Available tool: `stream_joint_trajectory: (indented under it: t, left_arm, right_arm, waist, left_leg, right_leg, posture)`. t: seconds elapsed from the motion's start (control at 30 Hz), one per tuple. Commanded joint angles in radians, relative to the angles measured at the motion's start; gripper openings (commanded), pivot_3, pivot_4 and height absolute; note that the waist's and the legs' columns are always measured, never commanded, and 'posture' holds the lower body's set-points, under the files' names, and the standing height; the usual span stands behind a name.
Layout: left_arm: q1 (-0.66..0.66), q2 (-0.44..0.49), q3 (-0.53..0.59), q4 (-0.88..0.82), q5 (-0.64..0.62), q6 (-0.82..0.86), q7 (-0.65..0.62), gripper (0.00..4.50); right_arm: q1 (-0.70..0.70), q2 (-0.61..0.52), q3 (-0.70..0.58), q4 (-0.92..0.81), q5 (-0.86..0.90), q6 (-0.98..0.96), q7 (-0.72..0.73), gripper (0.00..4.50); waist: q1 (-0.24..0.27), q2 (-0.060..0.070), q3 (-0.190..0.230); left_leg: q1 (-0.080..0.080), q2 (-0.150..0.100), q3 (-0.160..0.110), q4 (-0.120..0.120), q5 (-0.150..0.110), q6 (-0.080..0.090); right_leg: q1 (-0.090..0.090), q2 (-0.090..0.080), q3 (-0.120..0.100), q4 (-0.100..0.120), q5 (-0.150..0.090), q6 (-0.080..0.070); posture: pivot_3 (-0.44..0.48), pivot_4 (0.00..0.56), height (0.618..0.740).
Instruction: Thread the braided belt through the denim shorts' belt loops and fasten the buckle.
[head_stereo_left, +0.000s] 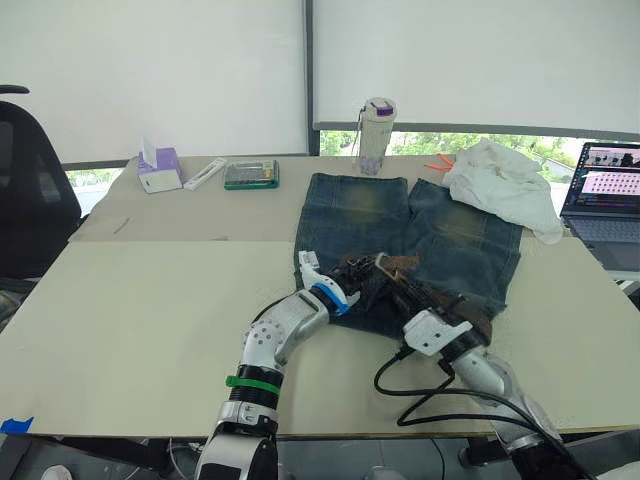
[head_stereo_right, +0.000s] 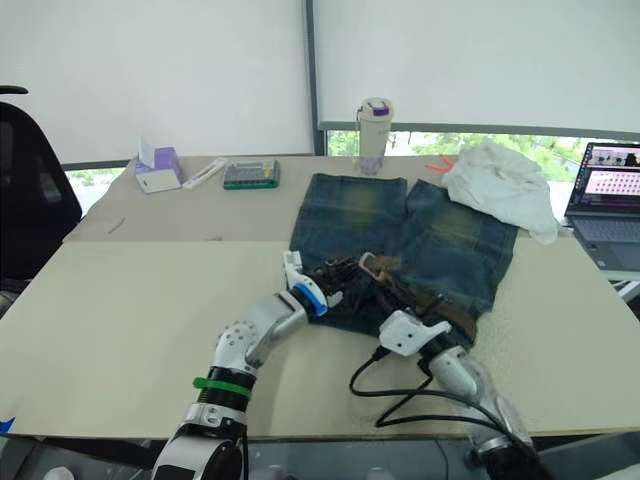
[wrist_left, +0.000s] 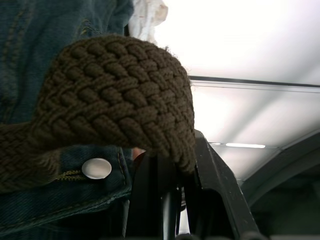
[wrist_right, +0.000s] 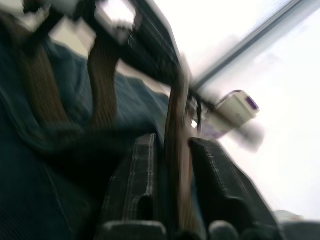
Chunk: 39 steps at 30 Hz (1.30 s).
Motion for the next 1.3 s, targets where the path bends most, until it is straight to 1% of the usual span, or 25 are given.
stream_joint_trajectory:
  t: [0.03, 0.1, 0.17, 0.27, 0.3, 0.37, 0.47, 0.63, 0.8, 0.9, 1.2, 1.23, 1.27, 1.3]
  left_arm:
    - [-0.120, -0.144, 0.004, 0.006, 0.015, 0.016, -0.012, 0.00]
    - [-0.120, -0.146, 0.007, 0.005, 0.020, 0.018, -0.010, 0.00]
    - [-0.121, -0.149, 0.011, 0.003, 0.024, 0.021, -0.010, 0.00]
    - [-0.121, -0.154, 0.015, 0.002, 0.029, 0.021, -0.010, 0.00]
    - [-0.120, -0.156, 0.015, 0.002, 0.030, 0.022, -0.009, 0.00]
    - [-0.119, -0.159, 0.016, 0.000, 0.034, 0.026, -0.010, 0.00]
    - [-0.118, -0.160, 0.017, 0.001, 0.038, 0.029, -0.011, 0.00]
    - [-0.118, -0.160, 0.017, 0.004, 0.044, 0.034, -0.013, 0.00]
    - [-0.116, -0.157, 0.017, 0.006, 0.051, 0.040, -0.020, 0.00]
    - [-0.117, -0.156, 0.018, 0.008, 0.055, 0.037, -0.024, 0.00]
    - [-0.116, -0.156, 0.025, 0.014, 0.069, 0.036, -0.042, 0.00]
    - [-0.115, -0.154, 0.025, 0.013, 0.066, 0.042, -0.049, 0.37]
    - [-0.115, -0.152, 0.024, 0.011, 0.064, 0.050, -0.055, 0.76]
    - [-0.113, -0.144, 0.017, 0.004, 0.068, 0.062, -0.065, 1.00]
  right_arm:
    - [0.035, -0.001, -0.039, -0.128, 0.236, 0.158, 0.142, 2.75]
    - [0.058, 0.004, -0.074, -0.185, 0.376, 0.283, 0.197, 3.49]
    - [0.073, 0.015, -0.111, -0.235, 0.491, 0.409, 0.216, 4.12]
    - [0.102, 0.045, -0.191, -0.345, 0.793, 0.715, 0.201, 4.12]
    - [0.106, 0.052, -0.210, -0.375, 0.868, 0.794, 0.189, 4.12]
    - [0.090, 0.093, -0.261, -0.415, 1.052, 0.928, 0.126, 4.12]
    - [0.056, 0.134, -0.315, -0.440, 1.246, 1.063, 0.039, 4.12]
    - [-0.016, 0.197, -0.360, -0.424, 1.428, 1.157, -0.118, 4.12]
    - [-0.073, 0.230, -0.390, -0.375, 1.477, 1.172, -0.245, 4.12]
    - [-0.071, 0.217, -0.397, -0.359, 1.484, 1.189, -0.263, 3.31]
    - [-0.061, 0.210, -0.393, -0.372, 1.475, 1.189, -0.284, 0.16]
    - [-0.057, 0.205, -0.394, -0.373, 1.472, 1.190, -0.284, 0.01]
    - [-0.053, 0.200, -0.395, -0.375, 1.469, 1.192, -0.285, 0.00]
    - [-0.049, 0.192, -0.398, -0.377, 1.466, 1.195, -0.287, 0.00]
  waist:
    - [0.003, 0.000, 0.000]
    - [0.006, 0.000, 0.000]
    - [0.007, 0.000, 0.000]
    - [0.009, 0.000, 0.000]
    - [0.010, 0.000, 0.000]
    - [0.009, 0.000, 0.000]
    - [0.009, 0.000, 0.000]
    - [0.009, 0.000, 0.000]
    - [0.009, 0.001, 0.000]
    - [0.009, 0.001, 0.000]
    - [0.007, 0.001, 0.000]
    - [0.007, 0.001, 0.000]
    - [0.008, 0.001, 0.000]
    - [0.008, 0.001, 0.000]
  left_leg:
    - [0.001, 0.000, -0.001, 0.000, 0.000, 0.000]
    - [0.001, 0.001, -0.001, 0.000, -0.001, 0.001]
    - [0.000, 0.001, -0.001, 0.000, -0.001, 0.002]
    - [0.000, 0.002, -0.002, 0.000, -0.001, 0.002]
    - [0.000, 0.003, -0.002, 0.000, -0.001, 0.002]
    - [-0.001, 0.003, -0.002, 0.000, -0.002, 0.003]
    - [-0.001, 0.003, -0.002, 0.000, -0.002, 0.004]
    - [-0.003, 0.003, -0.002, 0.000, -0.003, 0.004]
    - [-0.004, 0.003, -0.002, 0.000, -0.003, 0.004]
    - [-0.004, 0.003, -0.002, 0.000, -0.003, 0.004]
    - [-0.005, 0.003, -0.002, 0.000, -0.003, 0.004]
    - [-0.005, 0.003, -0.002, 0.000, -0.003, 0.004]
    - [-0.005, 0.003, -0.002, 0.000, -0.003, 0.004]
    - [-0.005, 0.003, -0.002, 0.000, -0.003, 0.004]
  right_leg:
    - [0.002, 0.000, 0.000, -0.001, 0.000, 0.000]
    - [0.002, -0.001, 0.000, -0.002, 0.000, 0.000]
    - [0.003, -0.001, 0.000, -0.002, 0.000, 0.000]
    - [0.002, -0.001, -0.001, -0.002, 0.000, 0.000]
    - [0.002, -0.001, -0.001, -0.002, 0.000, 0.000]
    - [0.002, -0.001, -0.001, -0.002, 0.000, 0.000]
    - [0.002, -0.001, -0.001, -0.002, 0.000, 0.000]
    - [0.001, -0.001, -0.001, -0.002, 0.000, 0.000]
    - [0.000, -0.001, -0.001, -0.002, 0.000, 0.000]
    - [0.000, -0.001, -0.002, -0.002, 0.000, 0.000]
    - [-0.001, -0.001, -0.001, -0.002, 0.000, 0.000]
    - [-0.001, -0.001, -0.001, -0.002, 0.000, 0.000]
    - [-0.001, -0.001, -0.002, -0.002, 0.000, 0.000]
    - [-0.001, -0.001, -0.002, -0.002, 0.000, 0.000]
  posture:
    - [0.000, 0.150, 0.740]
    - [0.000, 0.150, 0.740]
    - [0.000, 0.150, 0.740]
    - [0.000, 0.150, 0.740]
    - [0.000, 0.150, 0.740]
    - [0.000, 0.150, 0.740]
    - [0.000, 0.150, 0.740]
    - [0.000, 0.150, 0.740]
    - [0.000, 0.150, 0.740]
    - [0.000, 0.150, 0.740]
    - [0.000, 0.150, 0.740]
    - [0.000, 0.150, 0.740]
    - [0.000, 0.150, 0.740]
    - [0.000, 0.150, 0.740]
